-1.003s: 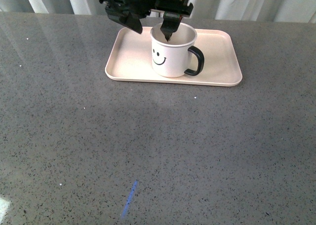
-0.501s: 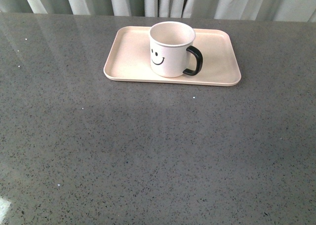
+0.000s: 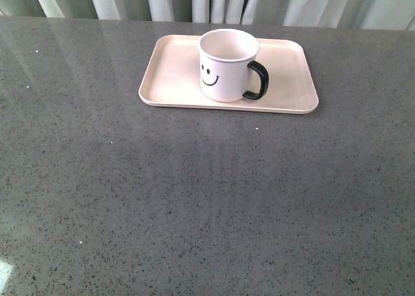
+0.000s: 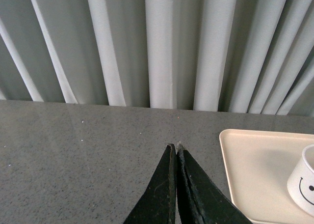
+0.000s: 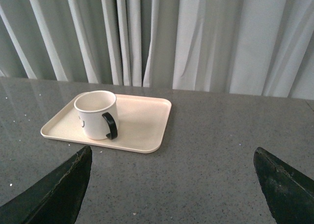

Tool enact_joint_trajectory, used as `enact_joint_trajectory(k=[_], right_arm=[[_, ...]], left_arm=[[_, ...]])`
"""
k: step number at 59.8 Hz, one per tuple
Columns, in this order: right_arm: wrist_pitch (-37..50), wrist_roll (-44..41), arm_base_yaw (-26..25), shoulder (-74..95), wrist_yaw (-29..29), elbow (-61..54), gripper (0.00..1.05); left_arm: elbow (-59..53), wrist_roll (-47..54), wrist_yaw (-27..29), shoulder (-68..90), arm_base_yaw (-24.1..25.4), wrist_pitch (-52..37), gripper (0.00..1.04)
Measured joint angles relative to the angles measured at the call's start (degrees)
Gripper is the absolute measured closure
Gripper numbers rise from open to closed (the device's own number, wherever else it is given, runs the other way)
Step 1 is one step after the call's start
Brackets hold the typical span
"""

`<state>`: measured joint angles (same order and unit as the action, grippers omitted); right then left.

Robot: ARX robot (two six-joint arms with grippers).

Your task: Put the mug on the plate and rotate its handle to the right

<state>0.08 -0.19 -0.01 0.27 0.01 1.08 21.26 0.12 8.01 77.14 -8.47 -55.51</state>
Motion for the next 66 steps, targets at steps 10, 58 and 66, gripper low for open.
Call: enact_joint_trajectory(k=[10,58,66], right_arm=[[0.00,0.00,0.00,0.00,0.00,0.00,0.09],[0.00,0.00,0.00,0.00,0.00,0.00,0.09],[0.00,0.00,0.00,0.00,0.00,0.00,0.09]], left_arm=[[-6.34,0.00,-1.79,-6.56,2.14,0.13,1.03],[-20.46,0.00,-8.02,-38.05,8.26,17.81,1.03],[-20.48,0.00,-8.02,-45.09,8.26,24.13,1.03]])
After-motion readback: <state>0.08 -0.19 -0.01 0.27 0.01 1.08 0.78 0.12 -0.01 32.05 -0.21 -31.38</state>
